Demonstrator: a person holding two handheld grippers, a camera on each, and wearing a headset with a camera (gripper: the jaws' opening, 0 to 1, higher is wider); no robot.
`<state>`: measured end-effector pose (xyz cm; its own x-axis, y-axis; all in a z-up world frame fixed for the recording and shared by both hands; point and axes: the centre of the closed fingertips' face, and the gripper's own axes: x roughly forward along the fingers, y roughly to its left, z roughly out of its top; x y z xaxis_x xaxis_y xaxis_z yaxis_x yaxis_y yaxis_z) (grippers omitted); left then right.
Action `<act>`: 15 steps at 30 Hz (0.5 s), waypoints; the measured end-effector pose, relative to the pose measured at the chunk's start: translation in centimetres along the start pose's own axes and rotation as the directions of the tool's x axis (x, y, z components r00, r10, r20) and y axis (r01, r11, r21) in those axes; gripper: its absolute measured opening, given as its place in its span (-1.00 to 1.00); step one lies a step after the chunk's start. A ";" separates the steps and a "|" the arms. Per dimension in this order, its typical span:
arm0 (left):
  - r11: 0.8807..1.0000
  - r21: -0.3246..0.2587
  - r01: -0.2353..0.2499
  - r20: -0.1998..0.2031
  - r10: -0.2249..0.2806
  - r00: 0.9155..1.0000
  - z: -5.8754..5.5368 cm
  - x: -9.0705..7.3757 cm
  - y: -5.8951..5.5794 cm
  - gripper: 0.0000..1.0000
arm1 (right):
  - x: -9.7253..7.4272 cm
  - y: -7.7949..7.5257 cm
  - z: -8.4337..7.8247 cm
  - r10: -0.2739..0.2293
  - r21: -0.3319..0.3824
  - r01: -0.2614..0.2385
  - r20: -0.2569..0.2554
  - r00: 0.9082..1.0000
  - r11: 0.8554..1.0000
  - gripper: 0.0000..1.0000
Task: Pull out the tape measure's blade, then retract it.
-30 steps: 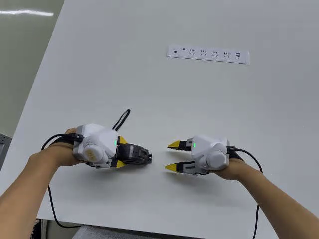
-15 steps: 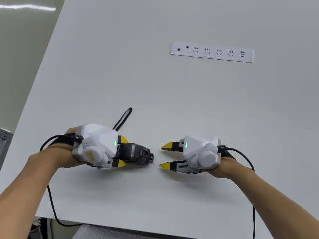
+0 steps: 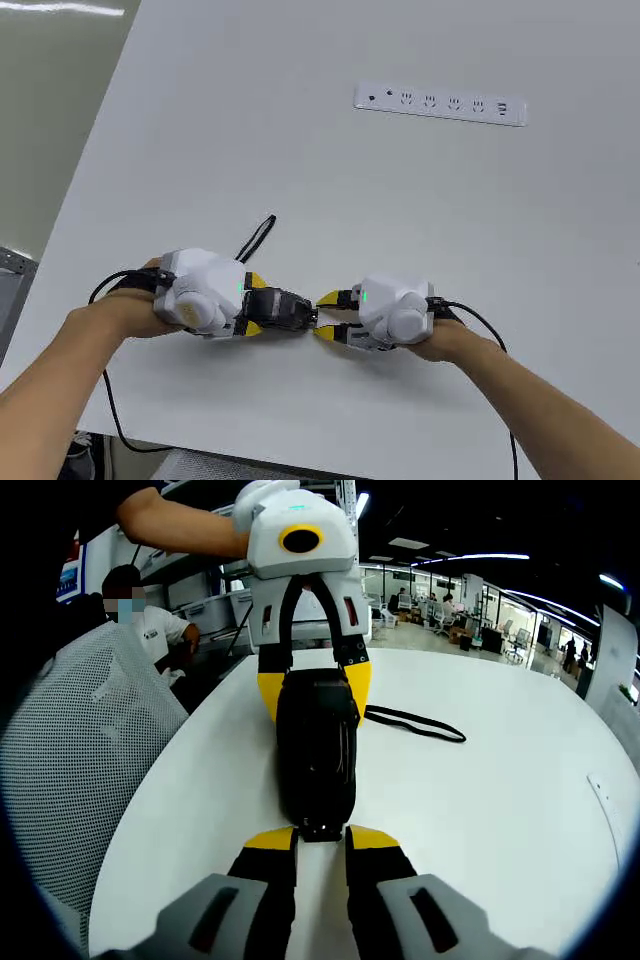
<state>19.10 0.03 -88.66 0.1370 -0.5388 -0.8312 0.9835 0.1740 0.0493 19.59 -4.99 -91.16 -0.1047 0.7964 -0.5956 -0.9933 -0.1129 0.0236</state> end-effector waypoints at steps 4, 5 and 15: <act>1.000 -0.010 0.002 0.006 -0.002 1.000 0.0 0.0 0.0 -0.46 | 0.4 0.0 -0.3 -0.002 -0.003 0.002 -0.012 1.000 1.000 -0.71; 1.000 -0.010 0.002 0.008 -0.002 1.000 0.0 0.0 0.0 -0.46 | 0.3 0.0 -0.4 -0.002 -0.006 0.002 -0.017 1.000 1.000 -0.71; 1.000 -0.019 -0.004 0.030 0.005 1.000 0.1 0.0 0.0 -0.46 | 0.5 -0.1 -0.3 -0.008 0.001 0.008 -0.012 1.000 1.000 -0.76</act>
<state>19.13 -0.08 -88.57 0.1454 -0.5627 -0.8138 0.9804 0.1924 0.0422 19.65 -4.77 -91.72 -0.0961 0.7900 -0.6055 -0.9942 -0.1060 0.0195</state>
